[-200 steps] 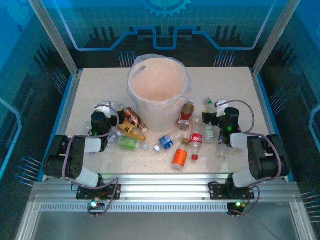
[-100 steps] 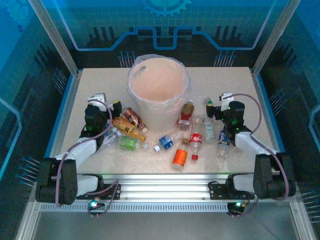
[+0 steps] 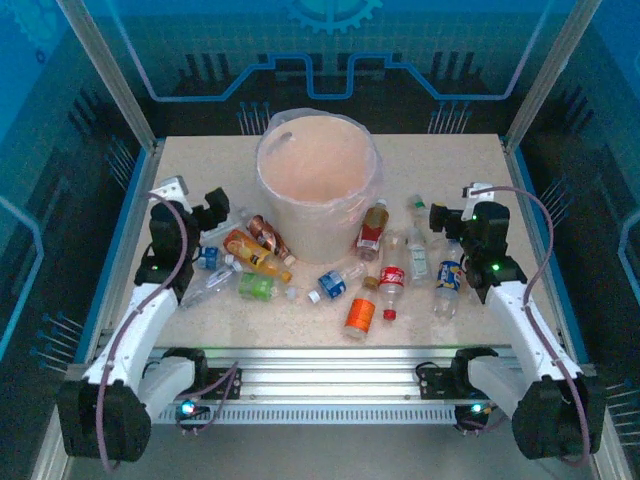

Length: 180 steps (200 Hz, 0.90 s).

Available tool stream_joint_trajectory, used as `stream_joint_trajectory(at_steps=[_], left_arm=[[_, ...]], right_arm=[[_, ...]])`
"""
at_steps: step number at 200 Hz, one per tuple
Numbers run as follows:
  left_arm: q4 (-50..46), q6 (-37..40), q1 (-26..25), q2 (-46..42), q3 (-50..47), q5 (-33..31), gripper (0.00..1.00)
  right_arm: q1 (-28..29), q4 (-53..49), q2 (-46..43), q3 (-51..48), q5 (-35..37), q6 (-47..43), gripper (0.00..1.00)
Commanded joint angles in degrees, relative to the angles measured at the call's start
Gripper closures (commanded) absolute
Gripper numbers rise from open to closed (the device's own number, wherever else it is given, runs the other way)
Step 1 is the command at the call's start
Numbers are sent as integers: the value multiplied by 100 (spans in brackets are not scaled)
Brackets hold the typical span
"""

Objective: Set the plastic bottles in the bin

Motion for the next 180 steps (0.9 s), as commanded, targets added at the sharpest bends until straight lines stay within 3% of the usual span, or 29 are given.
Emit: stream_joint_trajectory(at_steps=[1,67,133,180], left_arm=[[-1419,-774,69,-422,476,-616,1],[-3202,-1630,104,-1447,826,-975,1],[-5326,-2188,248,-968,1734,-1311,1],[-5539,-2326,654,-637,1807,-593,1]], right_arm=[[12,-1039,-155,324,256,506,0],[25,-2047,-253,688,465,977,0],[29,-2651,-109,1091,558,1248,0],[35,-2888,196,1372,473,1375,0]])
